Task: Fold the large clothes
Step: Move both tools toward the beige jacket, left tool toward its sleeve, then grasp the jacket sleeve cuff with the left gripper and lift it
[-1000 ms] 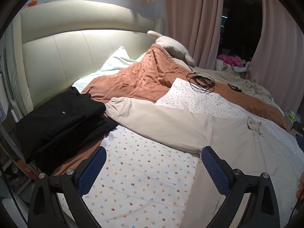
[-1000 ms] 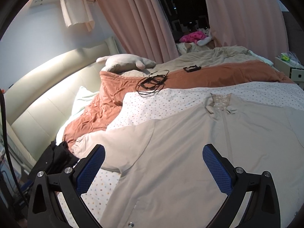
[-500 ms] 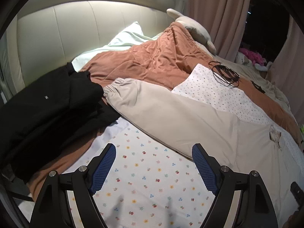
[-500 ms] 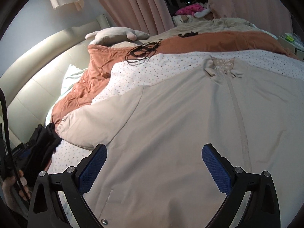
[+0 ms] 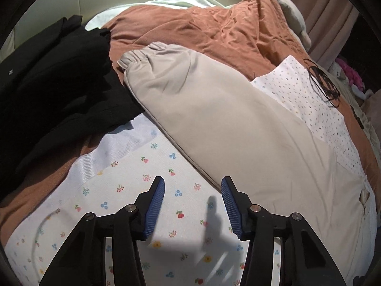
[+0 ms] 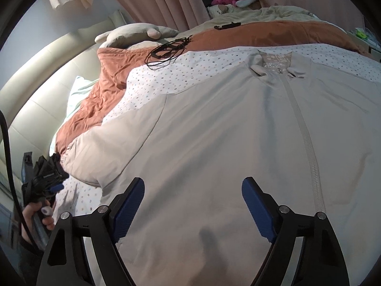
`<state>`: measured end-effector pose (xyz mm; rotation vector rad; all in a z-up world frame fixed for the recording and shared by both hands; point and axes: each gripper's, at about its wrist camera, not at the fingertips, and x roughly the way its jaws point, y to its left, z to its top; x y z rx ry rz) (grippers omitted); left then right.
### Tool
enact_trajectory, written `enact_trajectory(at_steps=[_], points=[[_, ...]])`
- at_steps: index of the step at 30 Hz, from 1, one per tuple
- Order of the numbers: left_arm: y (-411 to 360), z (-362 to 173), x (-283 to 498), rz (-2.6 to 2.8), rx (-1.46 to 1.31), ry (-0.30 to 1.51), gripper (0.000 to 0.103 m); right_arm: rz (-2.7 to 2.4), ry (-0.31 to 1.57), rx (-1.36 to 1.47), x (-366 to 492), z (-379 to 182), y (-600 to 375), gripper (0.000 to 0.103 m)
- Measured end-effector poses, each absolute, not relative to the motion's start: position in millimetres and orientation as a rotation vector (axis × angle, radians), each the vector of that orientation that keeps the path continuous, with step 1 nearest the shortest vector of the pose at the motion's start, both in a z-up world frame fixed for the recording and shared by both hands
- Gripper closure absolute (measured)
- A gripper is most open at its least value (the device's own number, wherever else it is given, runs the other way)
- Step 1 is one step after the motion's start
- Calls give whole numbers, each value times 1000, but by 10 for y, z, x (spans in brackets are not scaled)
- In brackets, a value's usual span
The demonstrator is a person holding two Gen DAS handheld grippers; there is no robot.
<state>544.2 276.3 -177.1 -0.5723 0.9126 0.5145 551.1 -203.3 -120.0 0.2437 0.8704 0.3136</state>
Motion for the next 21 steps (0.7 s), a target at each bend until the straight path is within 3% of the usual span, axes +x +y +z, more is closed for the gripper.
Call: enact_trajectory(at_steps=[8, 11, 13, 15, 21], points=[[2955, -1893, 5723, 553, -555, 914, 61, 328, 907, 254, 5599, -1351, -1967, 33], [3063, -1926, 5860, 580, -556, 919, 85, 332, 911, 273, 5608, -1368, -1980, 33], [3143, -1928, 5897, 580, -596, 909, 92, 337, 908, 280, 5613, -1366, -1988, 34], [3174, -1854, 5907, 564, -622, 890, 98, 352, 907, 300, 5617, -1368, -1994, 39], [2943, -1230, 5945, 461, -488, 760, 100, 425, 933, 360, 5667, -1444, -1927, 62]])
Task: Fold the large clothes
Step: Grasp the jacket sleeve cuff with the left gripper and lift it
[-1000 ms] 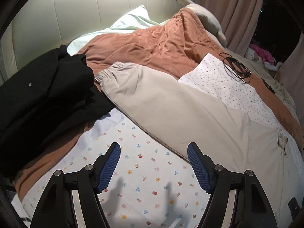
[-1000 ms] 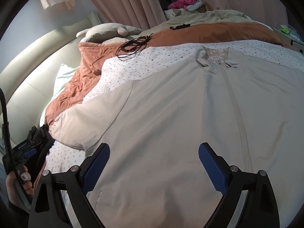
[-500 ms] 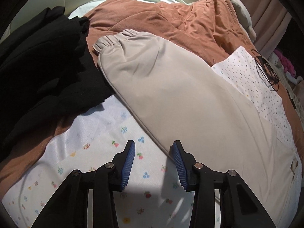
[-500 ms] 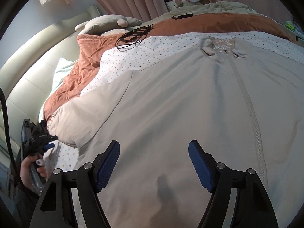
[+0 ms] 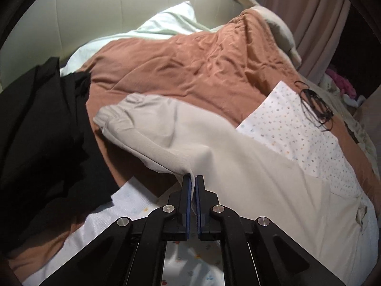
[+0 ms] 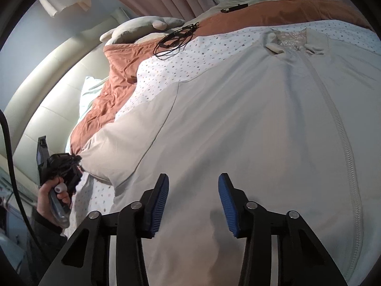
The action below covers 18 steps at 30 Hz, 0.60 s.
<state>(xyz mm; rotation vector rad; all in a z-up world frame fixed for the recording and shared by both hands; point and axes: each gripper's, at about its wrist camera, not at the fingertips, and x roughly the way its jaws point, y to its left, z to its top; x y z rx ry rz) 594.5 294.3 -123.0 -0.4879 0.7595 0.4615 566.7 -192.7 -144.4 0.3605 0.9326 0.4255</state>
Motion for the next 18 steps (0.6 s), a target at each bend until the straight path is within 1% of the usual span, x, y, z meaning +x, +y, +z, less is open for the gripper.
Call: enact_trajectory(at_steps=[2, 6, 10, 18], points=[[2873, -991, 5949, 433, -470, 723, 100, 436, 942, 379, 5678, -1468, -1905, 64], [2628, -511, 5979, 348, -414, 655, 101, 442, 946, 396, 5667, -1475, -1899, 65], [2224, -89, 5984, 246, -346, 604, 101, 448, 937, 427, 5664, -1414, -1956, 65], [1312, 401, 5897, 33, -272, 556, 101, 415, 919, 496, 5563, -1241, -2285, 64]])
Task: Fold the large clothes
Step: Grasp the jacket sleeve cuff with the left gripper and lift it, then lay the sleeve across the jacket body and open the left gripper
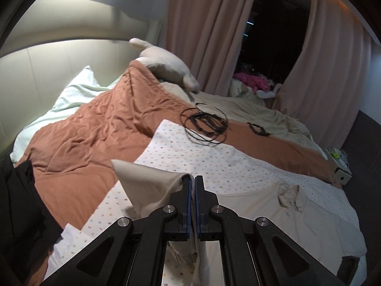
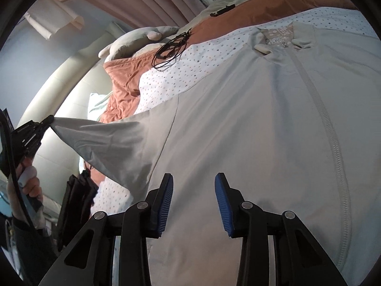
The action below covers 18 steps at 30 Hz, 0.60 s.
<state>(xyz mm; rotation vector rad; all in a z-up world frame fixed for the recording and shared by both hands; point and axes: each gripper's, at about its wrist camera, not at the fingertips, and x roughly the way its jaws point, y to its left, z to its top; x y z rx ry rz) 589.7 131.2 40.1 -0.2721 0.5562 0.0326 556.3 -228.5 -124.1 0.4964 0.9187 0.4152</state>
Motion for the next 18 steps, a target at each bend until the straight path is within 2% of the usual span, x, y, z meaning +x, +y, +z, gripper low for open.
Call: enact_trajectory(at_steps=[9, 13, 18], points=[[255, 465, 5817, -160, -180, 598, 101, 277, 863, 550, 5434, -980, -2888, 62], [-129, 322, 5793, -238, -184, 643, 101, 190, 841, 552, 5371, -870, -3192, 42], [-590, 64, 5827, -342, -188, 736, 101, 146, 803, 619, 5286, -828, -3574, 40]])
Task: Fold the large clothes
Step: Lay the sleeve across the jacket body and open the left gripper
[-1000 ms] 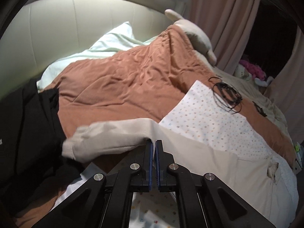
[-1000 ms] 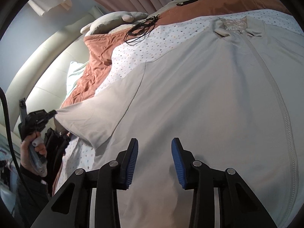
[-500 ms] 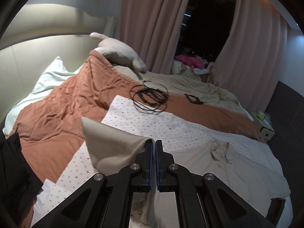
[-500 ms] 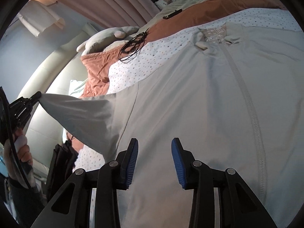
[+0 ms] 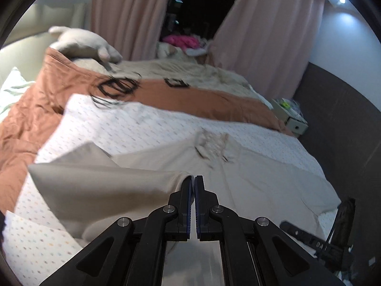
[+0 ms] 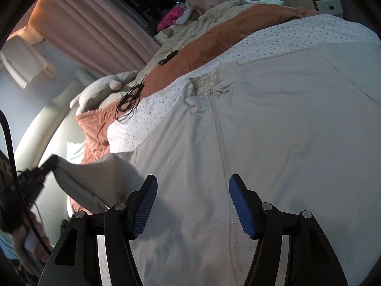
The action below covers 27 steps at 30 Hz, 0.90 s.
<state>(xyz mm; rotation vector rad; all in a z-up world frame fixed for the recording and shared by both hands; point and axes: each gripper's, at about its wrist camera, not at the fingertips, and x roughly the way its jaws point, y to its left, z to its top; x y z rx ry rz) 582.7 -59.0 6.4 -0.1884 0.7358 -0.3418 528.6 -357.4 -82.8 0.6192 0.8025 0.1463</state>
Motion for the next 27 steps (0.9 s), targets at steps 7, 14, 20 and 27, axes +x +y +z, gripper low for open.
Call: enact_trajectory(at_steps=[7, 14, 20, 27], points=[[-1021, -248, 5827, -472, -252, 884, 35, 146, 787, 663, 5248, -818, -3731, 40], [-755, -135, 5432, -417, -384, 780, 18, 177, 774, 659, 5238, -770, -3637, 40], [-343, 21, 5115, -221, -392, 693, 18, 230, 756, 596, 5262, -690, -3389, 40], [134, -72, 4835, -1, -449, 628, 18, 334, 705, 502, 5238, -577, -2986, 40]])
